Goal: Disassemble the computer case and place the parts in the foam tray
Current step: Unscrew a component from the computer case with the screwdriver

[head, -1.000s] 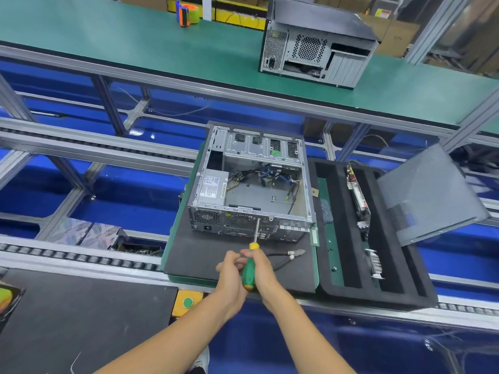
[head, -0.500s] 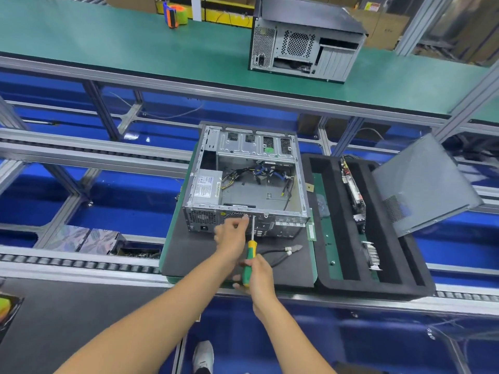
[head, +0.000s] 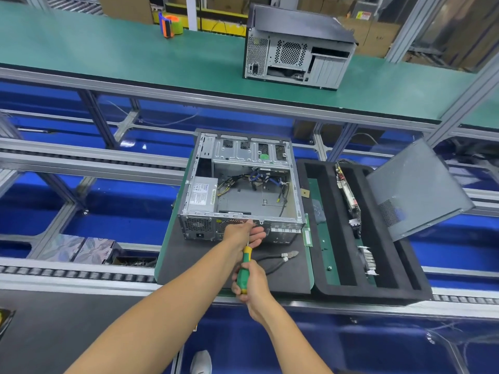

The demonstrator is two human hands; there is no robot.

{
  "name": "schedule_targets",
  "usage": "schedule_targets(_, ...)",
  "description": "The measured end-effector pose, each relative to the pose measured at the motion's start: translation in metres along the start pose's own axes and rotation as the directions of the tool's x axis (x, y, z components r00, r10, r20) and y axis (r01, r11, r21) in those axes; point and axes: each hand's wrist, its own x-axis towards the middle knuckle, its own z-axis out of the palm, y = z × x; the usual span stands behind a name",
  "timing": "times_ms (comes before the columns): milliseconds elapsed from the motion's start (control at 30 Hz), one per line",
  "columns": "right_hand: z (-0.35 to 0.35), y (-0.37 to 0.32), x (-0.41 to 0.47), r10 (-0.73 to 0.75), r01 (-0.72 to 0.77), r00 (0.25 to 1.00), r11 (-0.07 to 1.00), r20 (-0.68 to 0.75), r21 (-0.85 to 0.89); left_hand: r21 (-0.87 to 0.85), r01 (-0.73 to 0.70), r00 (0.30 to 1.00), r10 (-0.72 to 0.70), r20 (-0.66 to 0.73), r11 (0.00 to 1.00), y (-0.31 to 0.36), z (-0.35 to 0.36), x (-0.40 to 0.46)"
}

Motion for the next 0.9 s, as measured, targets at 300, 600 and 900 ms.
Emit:
schedule_targets(300, -0.021, 0.019, 0.0, 0.045, -0.148, 0.974, 0.867, 0.222, 0.476, -0.065, -0.064, 0.997, 0.061, -0.044, 0.996, -0.01, 0.008, 0.005)
schedule_targets(600, -0.006, 0.018, 0.006, -0.238, 0.218, 0.937, 0.97, -0.255, -0.105, 0.04, -0.114, 0.993, 0.115, -0.03, 0.993, -0.015, 0.006, 0.01)
schedule_targets(900, -0.023, 0.027, 0.007, 0.044, -0.072, 0.995, 0.943, 0.095, 0.324, -0.009, -0.062, 0.998, 0.062, -0.023, 0.998, -0.012, 0.006, 0.015)
